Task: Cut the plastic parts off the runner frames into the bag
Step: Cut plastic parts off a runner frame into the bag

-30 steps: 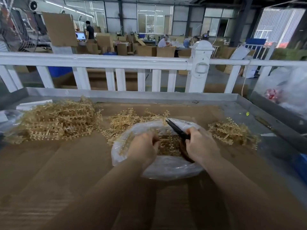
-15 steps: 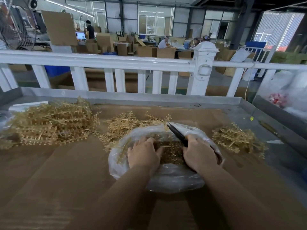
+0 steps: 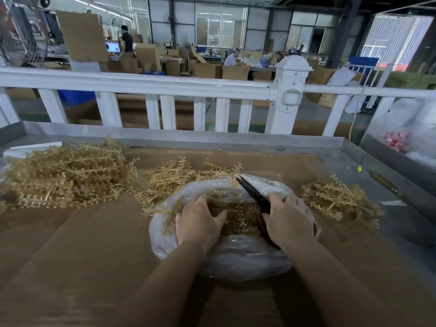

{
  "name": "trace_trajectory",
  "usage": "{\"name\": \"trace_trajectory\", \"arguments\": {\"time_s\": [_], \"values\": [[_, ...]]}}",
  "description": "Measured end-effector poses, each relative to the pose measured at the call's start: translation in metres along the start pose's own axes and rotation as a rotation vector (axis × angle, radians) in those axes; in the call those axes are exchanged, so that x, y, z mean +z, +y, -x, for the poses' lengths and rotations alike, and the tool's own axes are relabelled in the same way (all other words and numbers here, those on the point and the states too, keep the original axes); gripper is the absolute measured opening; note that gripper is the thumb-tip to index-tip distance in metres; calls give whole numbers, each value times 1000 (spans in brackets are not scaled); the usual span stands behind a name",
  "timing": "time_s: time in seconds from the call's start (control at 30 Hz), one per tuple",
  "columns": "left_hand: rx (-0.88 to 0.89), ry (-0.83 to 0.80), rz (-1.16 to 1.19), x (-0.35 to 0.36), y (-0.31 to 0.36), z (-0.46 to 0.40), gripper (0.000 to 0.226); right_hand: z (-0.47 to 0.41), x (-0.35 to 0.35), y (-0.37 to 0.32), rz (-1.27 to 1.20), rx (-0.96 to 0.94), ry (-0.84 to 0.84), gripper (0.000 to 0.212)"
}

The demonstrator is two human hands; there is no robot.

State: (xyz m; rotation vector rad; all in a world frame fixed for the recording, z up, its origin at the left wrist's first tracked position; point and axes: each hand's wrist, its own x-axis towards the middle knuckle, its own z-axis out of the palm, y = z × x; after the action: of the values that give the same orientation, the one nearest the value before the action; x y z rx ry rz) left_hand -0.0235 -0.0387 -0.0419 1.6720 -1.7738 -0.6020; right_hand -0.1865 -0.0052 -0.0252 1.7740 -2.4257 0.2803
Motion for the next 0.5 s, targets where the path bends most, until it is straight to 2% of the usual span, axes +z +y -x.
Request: {"name": "trace_trajectory", "arguments": {"time_s": [0.13,0.27,0.37,0.5], "values": [[16,-7,108,-3,-1,1,16,1,1,3,-23,-15,32,41],[22,8,207,-5,-1,2,18,1,1,0,-119,-80,122,34],[-4,-15,345,-5,-1,0,18,1,-2,-7,-346,-189,111,31],[-20,-9,460,-5,0,-2,17,0,-6,-16,-729,-245,-25,35]]}}
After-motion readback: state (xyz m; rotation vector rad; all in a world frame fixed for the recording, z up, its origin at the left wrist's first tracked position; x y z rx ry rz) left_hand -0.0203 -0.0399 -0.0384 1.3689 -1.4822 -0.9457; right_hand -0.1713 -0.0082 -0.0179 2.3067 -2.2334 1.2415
